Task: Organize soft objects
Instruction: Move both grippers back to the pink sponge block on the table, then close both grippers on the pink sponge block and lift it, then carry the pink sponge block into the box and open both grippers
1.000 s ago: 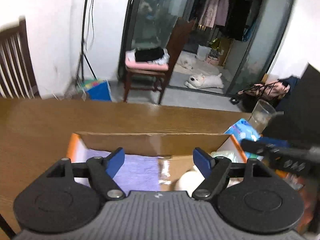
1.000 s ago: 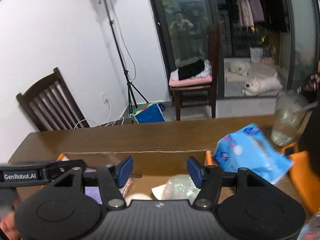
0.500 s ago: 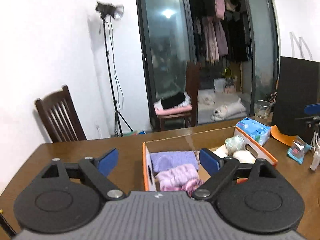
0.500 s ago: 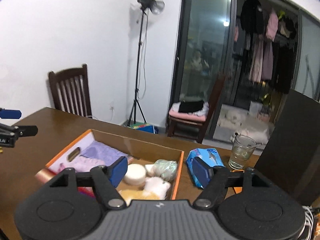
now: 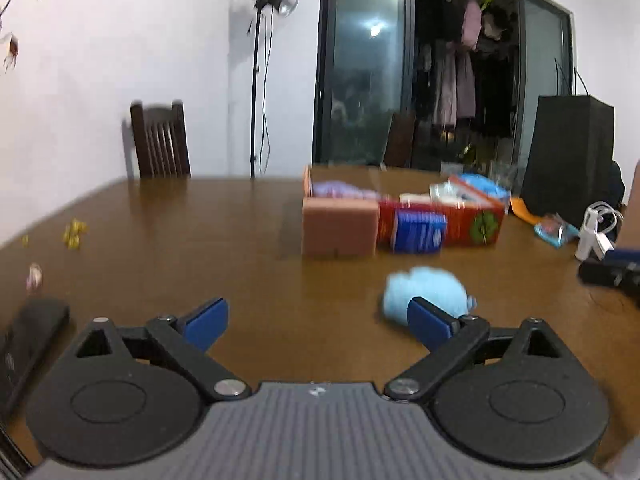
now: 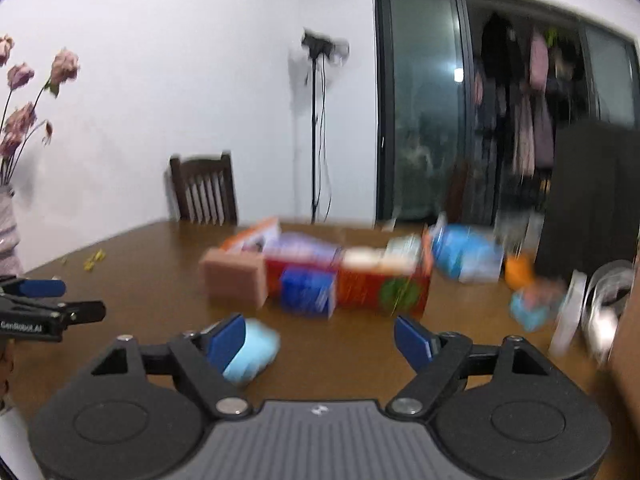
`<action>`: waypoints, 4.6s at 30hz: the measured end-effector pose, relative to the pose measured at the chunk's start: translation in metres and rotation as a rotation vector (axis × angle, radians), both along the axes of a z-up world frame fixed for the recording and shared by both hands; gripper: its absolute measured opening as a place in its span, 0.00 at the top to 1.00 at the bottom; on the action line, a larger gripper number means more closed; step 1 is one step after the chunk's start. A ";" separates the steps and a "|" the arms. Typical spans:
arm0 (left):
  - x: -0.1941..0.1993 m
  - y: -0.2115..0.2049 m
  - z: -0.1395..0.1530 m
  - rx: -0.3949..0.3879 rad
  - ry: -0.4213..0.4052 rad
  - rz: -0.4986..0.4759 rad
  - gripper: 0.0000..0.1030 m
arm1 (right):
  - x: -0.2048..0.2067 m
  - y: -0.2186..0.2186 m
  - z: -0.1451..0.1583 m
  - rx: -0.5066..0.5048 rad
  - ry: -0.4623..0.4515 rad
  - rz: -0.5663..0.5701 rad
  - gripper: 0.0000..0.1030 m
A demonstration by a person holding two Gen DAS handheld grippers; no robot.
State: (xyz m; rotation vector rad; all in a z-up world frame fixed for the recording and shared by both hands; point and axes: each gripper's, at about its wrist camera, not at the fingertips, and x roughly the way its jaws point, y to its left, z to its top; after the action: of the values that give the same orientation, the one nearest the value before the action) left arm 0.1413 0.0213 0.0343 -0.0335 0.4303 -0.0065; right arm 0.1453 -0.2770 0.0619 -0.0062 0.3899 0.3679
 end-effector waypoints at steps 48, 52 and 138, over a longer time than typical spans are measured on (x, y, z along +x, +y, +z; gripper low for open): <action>0.116 0.025 0.043 -0.384 0.050 -0.226 0.71 | 0.125 0.084 0.025 0.136 0.097 0.201 0.72; 0.071 -0.013 0.035 -0.384 0.064 -0.280 0.71 | 0.068 0.049 0.019 0.138 0.103 0.137 0.72; 0.394 -0.059 -0.011 -0.154 0.347 -0.319 0.67 | 0.375 0.048 -0.028 0.045 0.400 -0.023 0.70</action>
State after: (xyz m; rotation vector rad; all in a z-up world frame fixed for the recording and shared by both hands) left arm 0.5349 -0.0380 0.0230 -0.1188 0.7778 -0.3521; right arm 0.5204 -0.2290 0.0334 0.1169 0.7764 0.3547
